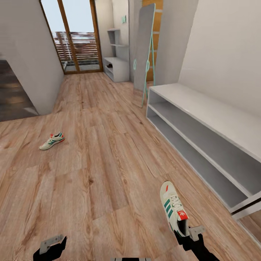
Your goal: Pick up the two gym shoes and the two sandals from the corridor floor and place them onto the hallstand (shoe rack) in the corridor, making sure they are on the rack and not on the floor. Arrange them so the two gym shoes are next to each other and the two sandals are next to each other.
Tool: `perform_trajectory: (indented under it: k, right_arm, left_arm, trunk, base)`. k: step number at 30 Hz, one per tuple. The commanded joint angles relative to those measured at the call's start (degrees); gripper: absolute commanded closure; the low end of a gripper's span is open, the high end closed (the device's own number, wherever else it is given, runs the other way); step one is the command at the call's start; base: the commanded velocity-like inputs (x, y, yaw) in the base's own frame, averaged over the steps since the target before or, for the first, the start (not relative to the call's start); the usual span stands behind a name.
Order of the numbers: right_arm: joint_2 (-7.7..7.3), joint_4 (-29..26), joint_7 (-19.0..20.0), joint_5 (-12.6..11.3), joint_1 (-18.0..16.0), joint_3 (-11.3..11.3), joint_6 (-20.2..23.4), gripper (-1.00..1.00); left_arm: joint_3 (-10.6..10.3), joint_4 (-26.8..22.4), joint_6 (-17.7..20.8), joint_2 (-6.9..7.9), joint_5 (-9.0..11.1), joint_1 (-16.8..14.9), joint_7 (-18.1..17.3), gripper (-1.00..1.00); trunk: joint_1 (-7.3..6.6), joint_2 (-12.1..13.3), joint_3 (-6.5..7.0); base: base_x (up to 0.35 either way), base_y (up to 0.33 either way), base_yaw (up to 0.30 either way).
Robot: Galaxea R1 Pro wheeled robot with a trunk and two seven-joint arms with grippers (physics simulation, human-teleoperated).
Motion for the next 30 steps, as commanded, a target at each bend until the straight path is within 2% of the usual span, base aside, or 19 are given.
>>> perform_trajectory:
  k: [1,19,30]
  right_arm:
    - [-0.03,0.0,0.4,-0.6,0.0,0.2,-0.1,1.0]
    - [-0.03,0.0,0.4,-0.6,0.0,0.2,-0.1,1.0]
    - [-0.03,0.0,0.4,-0.6,0.0,0.2,-0.1,1.0]
  left_arm:
    - [0.5,0.0,-0.3,-0.04,-0.5,-0.1,-0.4,-1.0]
    - [0.5,0.1,-0.3,-0.15,-0.5,-0.1,-0.4,-1.0]
    - [0.6,0.1,-0.3,-0.13,-0.4,-0.1,-0.5,-1.0]
  trunk:
    - [-0.01,0.0,0.02]
    - [-0.01,0.0,1.35]
    - [-0.01,0.0,2.29]
  base:
    - [0.0,0.0,0.216]
    - [0.006,0.0,0.163]
    - [0.28,0.0,0.106]
